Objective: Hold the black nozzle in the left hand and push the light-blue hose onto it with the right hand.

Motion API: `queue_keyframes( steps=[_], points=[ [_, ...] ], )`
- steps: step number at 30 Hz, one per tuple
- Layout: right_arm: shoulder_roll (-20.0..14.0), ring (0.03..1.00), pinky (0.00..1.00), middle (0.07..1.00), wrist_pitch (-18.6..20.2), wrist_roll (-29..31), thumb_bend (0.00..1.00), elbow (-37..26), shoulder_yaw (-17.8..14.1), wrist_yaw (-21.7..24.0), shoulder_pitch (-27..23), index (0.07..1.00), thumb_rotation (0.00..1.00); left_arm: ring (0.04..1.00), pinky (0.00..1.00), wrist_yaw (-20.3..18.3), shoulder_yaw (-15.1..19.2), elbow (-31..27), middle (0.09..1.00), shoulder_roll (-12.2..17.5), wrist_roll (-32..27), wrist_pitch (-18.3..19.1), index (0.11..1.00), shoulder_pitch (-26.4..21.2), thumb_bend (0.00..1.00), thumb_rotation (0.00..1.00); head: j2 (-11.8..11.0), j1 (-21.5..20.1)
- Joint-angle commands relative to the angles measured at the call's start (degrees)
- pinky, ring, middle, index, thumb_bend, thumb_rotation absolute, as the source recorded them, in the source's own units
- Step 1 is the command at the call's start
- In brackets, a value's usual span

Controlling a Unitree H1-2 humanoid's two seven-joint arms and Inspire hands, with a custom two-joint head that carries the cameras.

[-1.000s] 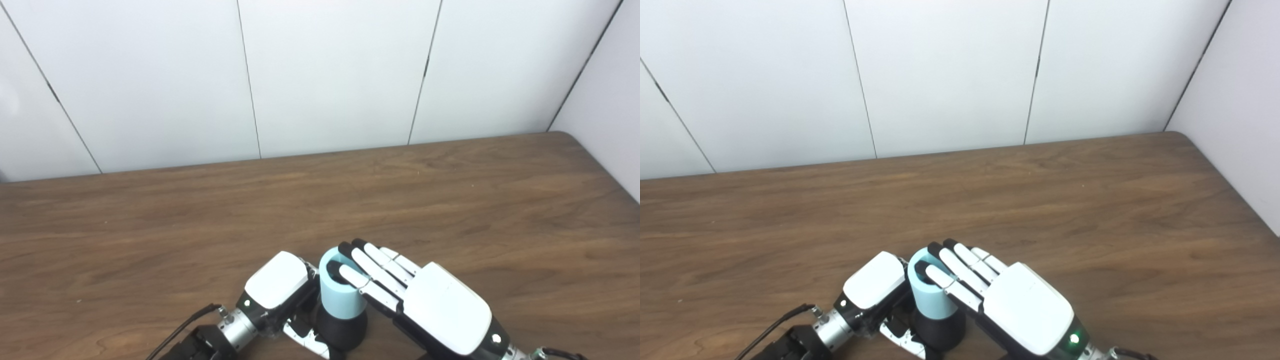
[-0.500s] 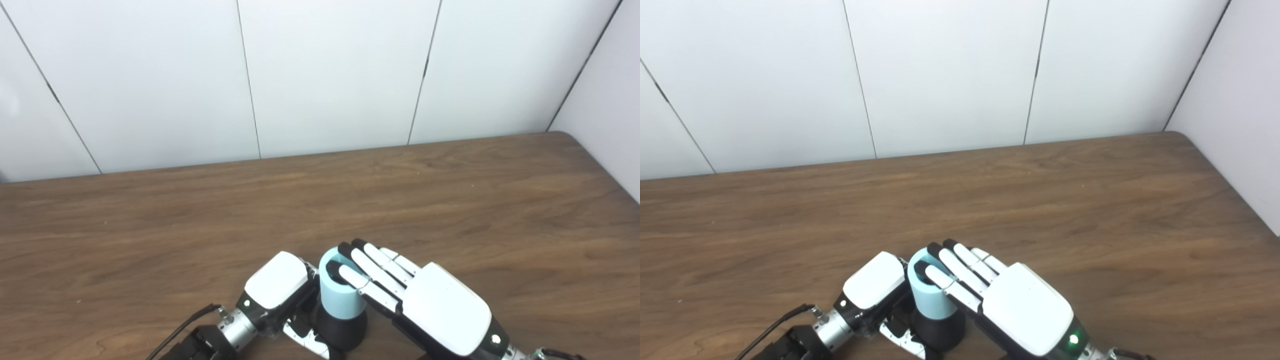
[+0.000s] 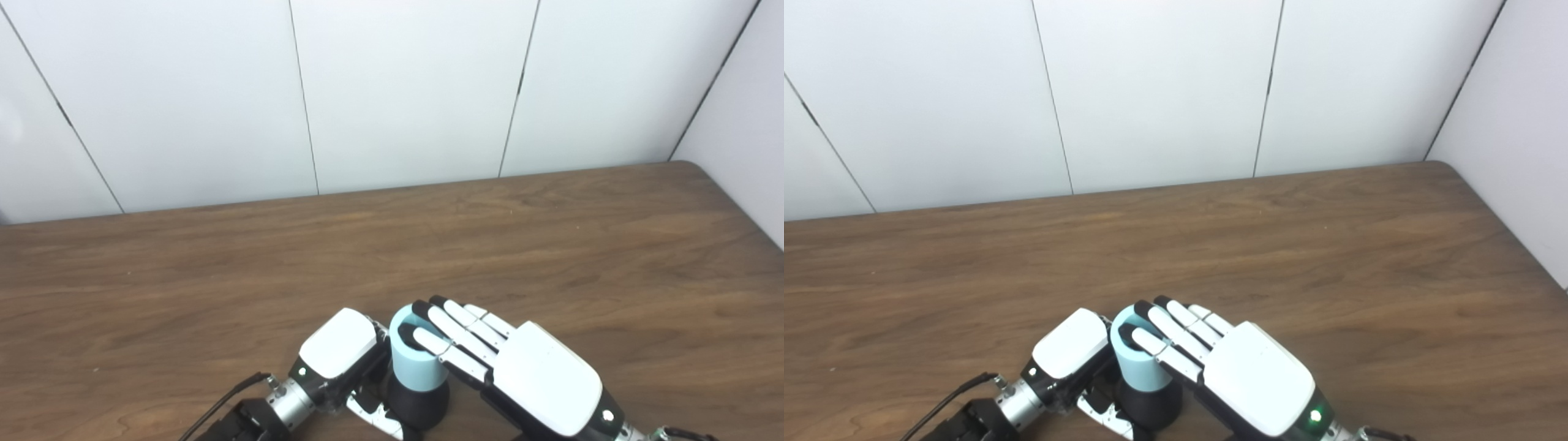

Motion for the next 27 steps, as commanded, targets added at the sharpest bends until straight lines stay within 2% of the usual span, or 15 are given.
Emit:
queue_keyframes(
  steps=[1, 12, 27],
  points=[
    [-2.3, 0.946, 0.87, 0.948, -0.7, -0.9, 0.76, 3.0, 2.0, 6.4, 2.3, 0.899, 1.0, 0.172, 0.12, -4.1, -2.5, 6.3, 0.471, 1.0, 1.9, 1.0, 0.484, 5.2, 0.53, 0.0, 0.1, 0.0],
    [-2.7, 0.949, 0.87, 0.952, 0.1, -0.9, 0.76, 2.9, 2.2, 7.6, 2.3, 0.904, 1.0, 0.173, 0.12, -5.1, -2.3, 6.0, 0.471, 1.0, 1.8, 1.8, 0.483, 5.2, 0.53, 0.0, 0.0, -0.1],
    [-2.9, 0.953, 0.87, 0.956, 1.1, -1.0, 0.75, 2.8, 2.9, 9.1, 2.3, 0.91, 0.97, 0.169, 0.12, -4.5, -2.4, 6.0, 0.471, 1.0, 2.2, 1.3, 0.484, 5.2, 0.53, 0.0, 0.0, 0.0]
  ],
)
